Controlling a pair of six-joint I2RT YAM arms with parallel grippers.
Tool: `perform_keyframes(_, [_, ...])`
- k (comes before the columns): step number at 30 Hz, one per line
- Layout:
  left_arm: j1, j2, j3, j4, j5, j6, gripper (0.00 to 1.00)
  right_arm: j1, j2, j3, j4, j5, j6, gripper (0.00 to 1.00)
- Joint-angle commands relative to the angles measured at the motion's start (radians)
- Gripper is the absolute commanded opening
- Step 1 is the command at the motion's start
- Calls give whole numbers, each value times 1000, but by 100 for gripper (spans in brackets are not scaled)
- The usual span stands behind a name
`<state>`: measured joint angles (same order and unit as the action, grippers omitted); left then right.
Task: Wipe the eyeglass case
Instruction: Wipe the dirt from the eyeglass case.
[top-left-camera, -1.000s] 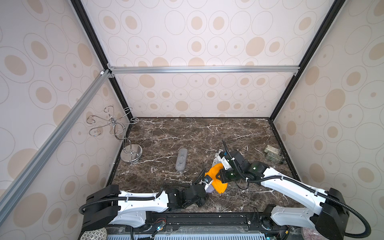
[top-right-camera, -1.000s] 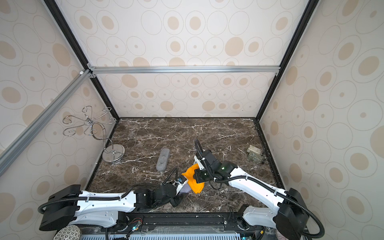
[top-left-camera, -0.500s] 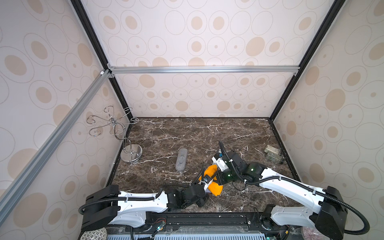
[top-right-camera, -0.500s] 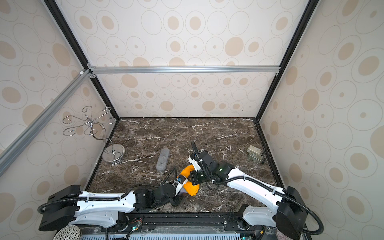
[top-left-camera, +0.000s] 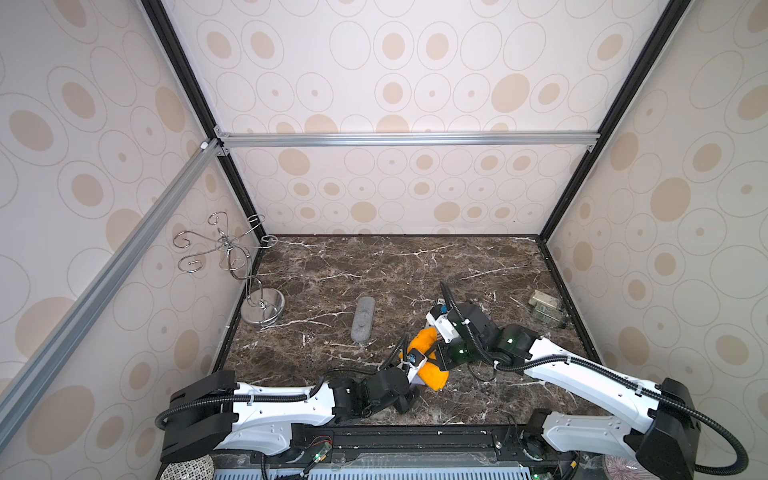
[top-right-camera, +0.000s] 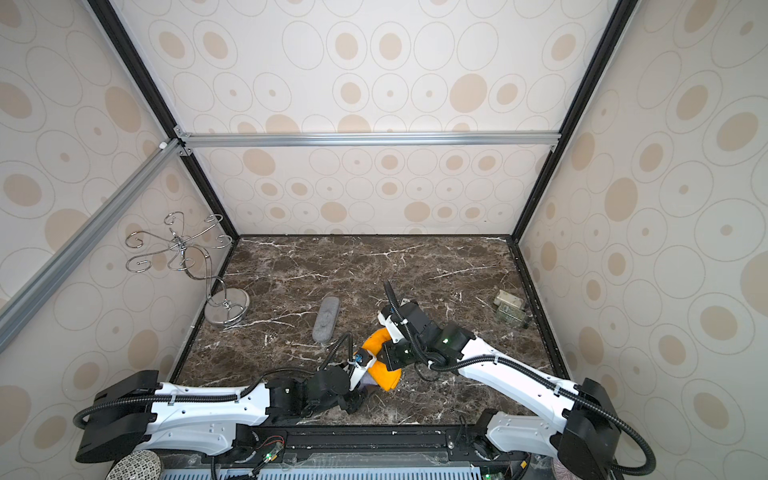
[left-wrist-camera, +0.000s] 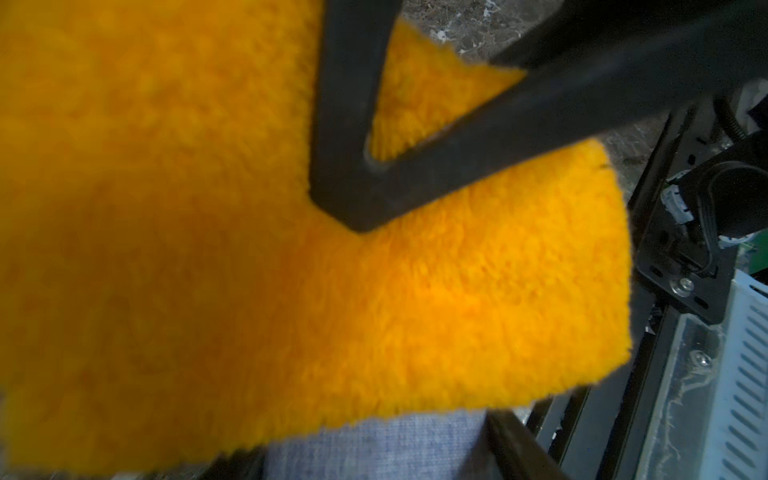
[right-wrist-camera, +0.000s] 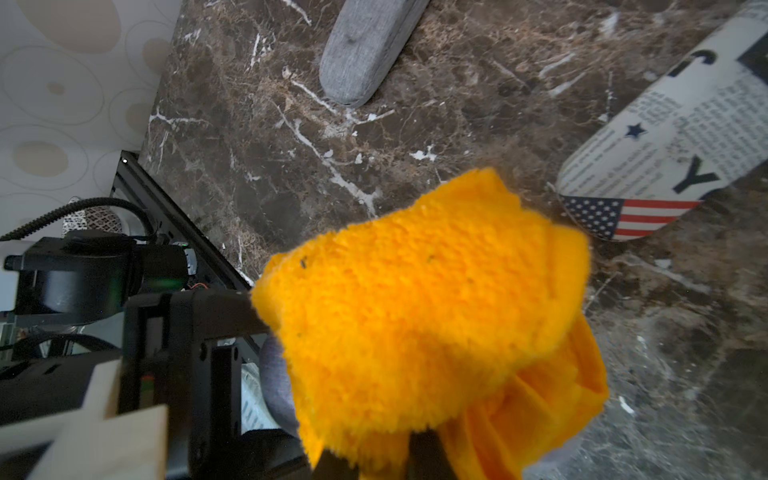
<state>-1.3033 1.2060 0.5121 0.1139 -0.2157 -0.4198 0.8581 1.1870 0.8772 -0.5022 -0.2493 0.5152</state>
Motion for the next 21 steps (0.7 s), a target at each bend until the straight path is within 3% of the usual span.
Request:
perform_keyframes(1, [-6, -36, 29, 101, -16, -7, 48, 13, 15, 13, -16, 19, 12, 0])
perform_keyframes(8, [15, -70, 13, 90, 41, -15, 48, -107, -81, -37, -173, 162, 36, 0])
perform_keyframes(12, [81, -88, 4, 110, 159, -61, 48, -129, -181, -50, -247, 247, 24, 0])
perform_keyframes(21, [259, -77, -31, 276, 493, -205, 48, -129, -381, -21, -298, 237, -26, 0])
